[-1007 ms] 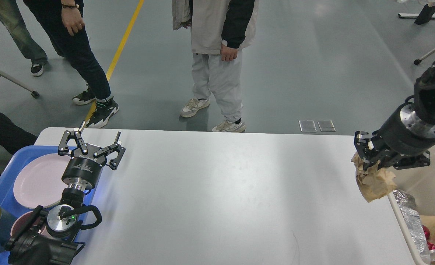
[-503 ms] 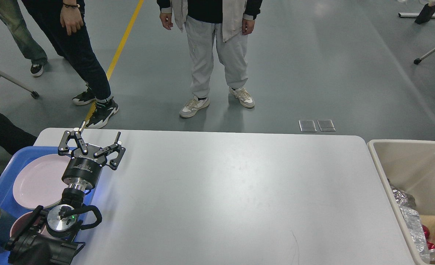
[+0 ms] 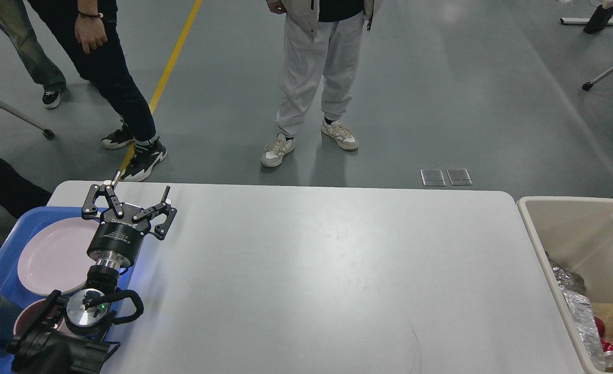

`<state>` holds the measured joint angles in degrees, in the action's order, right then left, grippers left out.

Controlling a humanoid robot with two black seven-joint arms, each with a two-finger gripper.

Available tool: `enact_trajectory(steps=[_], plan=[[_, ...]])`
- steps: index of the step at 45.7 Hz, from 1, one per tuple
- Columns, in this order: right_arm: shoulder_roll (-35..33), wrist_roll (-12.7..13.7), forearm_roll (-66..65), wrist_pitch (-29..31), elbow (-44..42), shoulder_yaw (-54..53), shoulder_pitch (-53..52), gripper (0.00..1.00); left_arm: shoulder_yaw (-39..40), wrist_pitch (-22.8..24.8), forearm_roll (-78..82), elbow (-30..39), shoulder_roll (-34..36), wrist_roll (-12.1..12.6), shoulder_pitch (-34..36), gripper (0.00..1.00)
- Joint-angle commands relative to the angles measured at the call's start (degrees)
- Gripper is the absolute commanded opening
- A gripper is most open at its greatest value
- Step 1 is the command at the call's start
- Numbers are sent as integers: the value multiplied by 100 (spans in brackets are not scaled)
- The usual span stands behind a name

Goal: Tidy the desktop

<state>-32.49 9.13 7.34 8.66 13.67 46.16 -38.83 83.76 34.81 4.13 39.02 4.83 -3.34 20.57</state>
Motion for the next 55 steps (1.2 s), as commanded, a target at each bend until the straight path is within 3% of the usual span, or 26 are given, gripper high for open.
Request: enact_trajectory(steps=[1, 19, 20, 24, 26, 48, 55], plan=[[488, 1, 31, -637, -496, -265, 516, 0, 0, -1, 0, 0, 0, 0, 0, 97], [1052, 10, 83, -928, -752, -388, 754, 0, 0, -1, 0, 0, 0, 0, 0, 97], [1052, 10, 83, -936, -752, -388, 754, 4, 0, -9, 0, 0, 0, 0, 0, 97], [1034, 1, 83, -1006, -752, -388, 754, 75, 0, -1, 0, 0, 0, 0, 0, 97], [1017, 1, 83, -1103, -752, -388, 754, 100, 0, -1, 0, 0, 0, 0, 0, 97], [920, 10, 75, -1103, -656, -950, 640, 100, 0, -1, 0, 0, 0, 0, 0, 97], [745, 10, 75, -1103, -621, -1941, 359, 100, 0, -1, 0, 0, 0, 0, 0, 97]])
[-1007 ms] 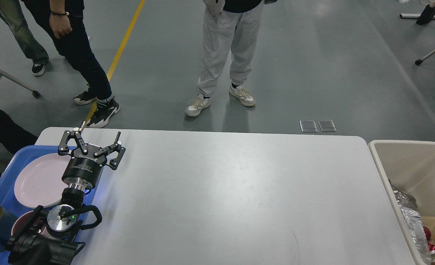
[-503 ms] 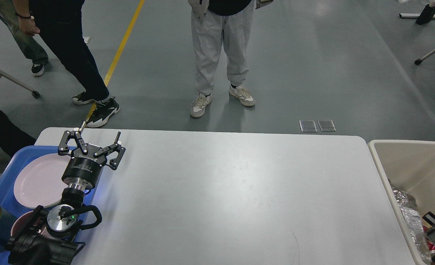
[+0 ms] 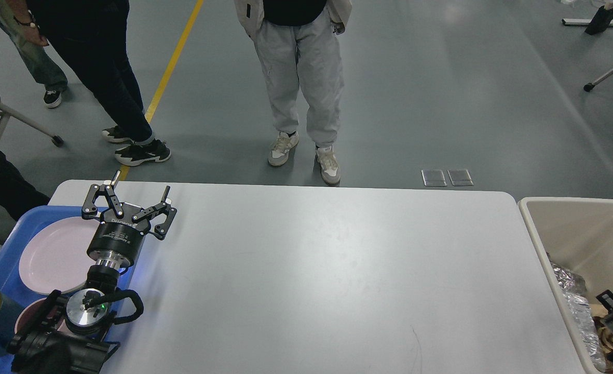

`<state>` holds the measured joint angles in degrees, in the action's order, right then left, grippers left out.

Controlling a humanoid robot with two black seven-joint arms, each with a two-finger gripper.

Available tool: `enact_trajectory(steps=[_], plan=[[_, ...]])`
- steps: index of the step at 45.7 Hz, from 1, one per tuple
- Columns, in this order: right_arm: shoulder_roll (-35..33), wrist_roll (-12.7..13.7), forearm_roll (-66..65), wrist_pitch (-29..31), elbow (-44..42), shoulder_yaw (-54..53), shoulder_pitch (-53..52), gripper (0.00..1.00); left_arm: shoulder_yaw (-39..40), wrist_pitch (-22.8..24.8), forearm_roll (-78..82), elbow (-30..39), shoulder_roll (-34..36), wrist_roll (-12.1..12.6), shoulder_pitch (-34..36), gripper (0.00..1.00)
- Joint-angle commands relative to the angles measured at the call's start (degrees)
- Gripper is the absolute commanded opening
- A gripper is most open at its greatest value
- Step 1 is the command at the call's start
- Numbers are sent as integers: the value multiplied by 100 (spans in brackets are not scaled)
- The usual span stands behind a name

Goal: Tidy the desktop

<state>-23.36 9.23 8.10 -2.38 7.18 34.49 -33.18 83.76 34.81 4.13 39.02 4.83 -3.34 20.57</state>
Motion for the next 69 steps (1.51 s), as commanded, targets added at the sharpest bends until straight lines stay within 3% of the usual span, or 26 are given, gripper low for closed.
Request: enact_trajectory(steps=[1, 6, 14, 18, 29, 35, 42, 49, 55, 69], plan=[[-256, -9, -10, 1, 56, -1020, -276, 100, 0, 0, 0, 0, 0, 0, 0, 97], [-651, -18, -10, 9, 240, -2312, -760, 100, 0, 0, 0, 0, 0, 0, 0, 97], [-1030, -272, -19, 9, 1004, -4966, -831, 100, 0, 0, 0, 0, 0, 0, 0, 97], [-1039, -483, -19, 36, 1452, -6302, -665, 100, 0, 0, 0, 0, 0, 0, 0, 97], [-978, -527, -160, 510, 2928, -8738, 30, 100, 0, 0, 0, 0, 0, 0, 0, 97], [-530, -1010, -545, 852, 3632, -9687, 522, 100, 0, 0, 0, 0, 0, 0, 0, 97], [15, -1643, -1644, 1187, 4002, -10321, 1006, 100, 0, 0, 0, 0, 0, 0, 0, 97], [569, -2443, -1917, 1213, 4283, -10673, 1445, 100, 0, 0, 0, 0, 0, 0, 0, 97], [1052, -2523, -1944, 1222, 4485, -10849, 1762, 100, 0, 0, 0, 0, 0, 0, 0, 97], [1149, -2531, -1979, 1213, 4564, -10893, 1832, 100, 0, 0, 0, 0, 0, 0, 0, 97]])
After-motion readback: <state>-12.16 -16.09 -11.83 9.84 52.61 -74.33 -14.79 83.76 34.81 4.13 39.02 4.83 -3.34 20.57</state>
